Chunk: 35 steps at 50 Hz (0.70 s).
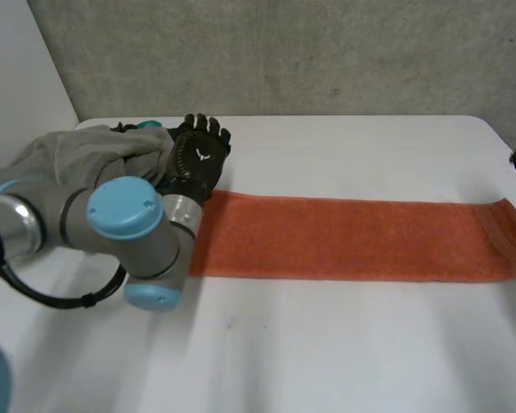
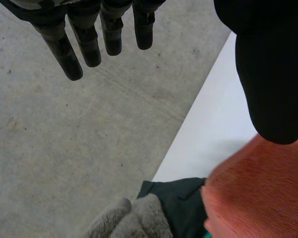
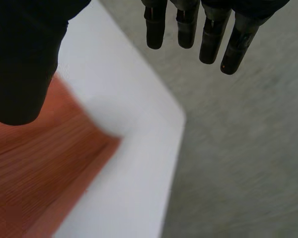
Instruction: Fold the laundry.
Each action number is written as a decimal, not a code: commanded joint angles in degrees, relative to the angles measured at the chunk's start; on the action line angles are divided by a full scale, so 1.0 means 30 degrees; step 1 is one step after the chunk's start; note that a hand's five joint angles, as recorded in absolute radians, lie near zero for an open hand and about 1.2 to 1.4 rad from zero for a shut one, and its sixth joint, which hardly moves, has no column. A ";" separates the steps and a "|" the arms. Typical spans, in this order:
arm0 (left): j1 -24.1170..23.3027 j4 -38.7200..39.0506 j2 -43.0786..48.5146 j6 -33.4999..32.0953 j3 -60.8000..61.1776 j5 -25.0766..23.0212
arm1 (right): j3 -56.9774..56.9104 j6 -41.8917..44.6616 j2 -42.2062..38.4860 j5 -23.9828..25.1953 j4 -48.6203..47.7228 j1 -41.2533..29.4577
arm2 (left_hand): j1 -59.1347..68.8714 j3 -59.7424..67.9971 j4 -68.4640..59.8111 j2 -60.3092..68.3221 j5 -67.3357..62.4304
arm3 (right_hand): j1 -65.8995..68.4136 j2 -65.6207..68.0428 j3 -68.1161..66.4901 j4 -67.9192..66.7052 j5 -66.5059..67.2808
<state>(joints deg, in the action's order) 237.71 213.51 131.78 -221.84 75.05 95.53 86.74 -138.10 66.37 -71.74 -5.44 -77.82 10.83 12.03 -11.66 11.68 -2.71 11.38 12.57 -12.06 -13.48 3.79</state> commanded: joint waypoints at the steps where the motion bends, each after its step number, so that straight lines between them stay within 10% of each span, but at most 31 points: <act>1: -0.0077 -0.0068 -0.2326 0.2107 0.3368 -0.0028 | 0.1555 0.0942 0.0375 0.1792 0.2751 0.2383 | -0.0277 -0.0677 0.0553 -0.0561 0.0905 | -0.0268 -0.0663 0.0495 0.0967 -0.1071; 14: -0.0458 -0.0097 -0.2561 0.2725 0.4045 0.0089 | 0.2202 0.3376 -0.2728 0.2027 -0.1145 0.2619 | -0.0277 -0.0677 0.0553 -0.0561 0.0905 | 0.5609 0.5214 -0.5382 -0.4910 0.4806; 17: -0.0546 -0.0097 -0.2590 0.2725 0.4045 0.0089 | 0.1735 0.3260 -0.3344 0.1939 -0.2082 0.2707 | -0.0277 -0.0677 0.0553 -0.0561 0.0905 | 2.2826 2.2431 -2.2599 -2.2127 2.2023; 35: -0.0575 -0.0126 -0.4581 0.2725 0.5157 0.0118 | -0.1666 0.6220 -0.3435 -0.1607 -0.3255 0.4088 | -0.0277 -0.0677 0.0553 -0.0561 0.0905 | 2.2873 2.2478 -2.2646 -2.2174 2.2070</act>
<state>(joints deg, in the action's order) 235.86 213.13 121.02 -213.75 88.07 95.89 83.89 -123.27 54.76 -74.31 -14.89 -64.28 10.83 12.03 -11.66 11.68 -2.71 55.43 67.52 -67.75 -68.09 56.15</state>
